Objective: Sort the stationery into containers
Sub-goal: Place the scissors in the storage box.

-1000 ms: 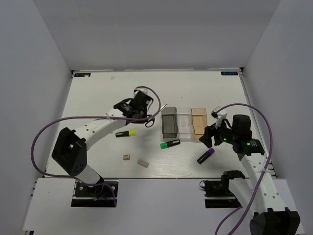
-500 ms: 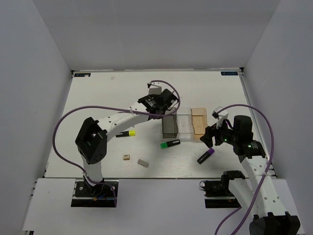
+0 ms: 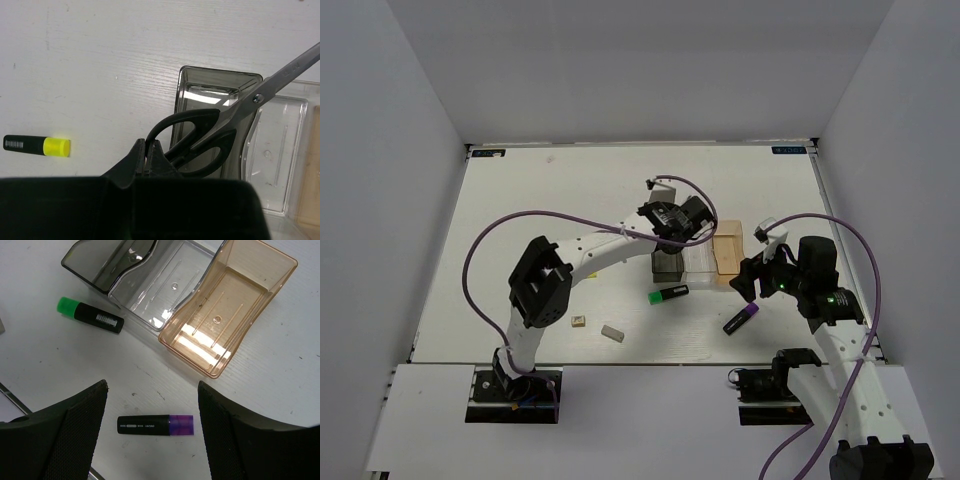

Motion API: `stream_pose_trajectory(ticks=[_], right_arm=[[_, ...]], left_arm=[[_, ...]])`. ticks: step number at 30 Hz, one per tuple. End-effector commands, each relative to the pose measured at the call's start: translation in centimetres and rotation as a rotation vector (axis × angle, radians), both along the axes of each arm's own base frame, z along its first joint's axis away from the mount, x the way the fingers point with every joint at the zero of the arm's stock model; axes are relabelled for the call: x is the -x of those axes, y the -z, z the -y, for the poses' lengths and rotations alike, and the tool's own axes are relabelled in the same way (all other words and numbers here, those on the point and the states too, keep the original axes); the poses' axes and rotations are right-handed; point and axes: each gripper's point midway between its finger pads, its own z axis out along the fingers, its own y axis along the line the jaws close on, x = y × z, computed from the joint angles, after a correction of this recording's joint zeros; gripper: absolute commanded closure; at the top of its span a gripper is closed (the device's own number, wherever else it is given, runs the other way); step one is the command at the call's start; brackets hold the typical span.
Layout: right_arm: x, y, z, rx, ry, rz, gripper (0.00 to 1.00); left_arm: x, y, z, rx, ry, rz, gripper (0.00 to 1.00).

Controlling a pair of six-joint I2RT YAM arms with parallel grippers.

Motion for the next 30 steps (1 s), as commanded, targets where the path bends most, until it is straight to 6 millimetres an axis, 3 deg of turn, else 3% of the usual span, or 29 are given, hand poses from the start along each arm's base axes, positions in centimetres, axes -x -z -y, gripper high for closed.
stream_pose_trajectory(ticks=[1, 9, 30], right_arm=[[-0.5, -1.4, 0.0, 0.001, 0.004, 0.046, 0.25], [-0.4, -1.4, 0.0, 0.002, 0.004, 0.047, 0.25], [-0.5, -1.6, 0.1, 0.003, 0.006, 0.054, 0.25]], left_arm=[[-0.5, -1.7, -0.3, 0.010, -0.045, 0.064, 1.00], [0.2, 0.2, -0.8, 0.002, -0.072, 0.038, 1.00], [0.7, 2.6, 1.3, 0.015, -0.040, -0.014, 0.98]])
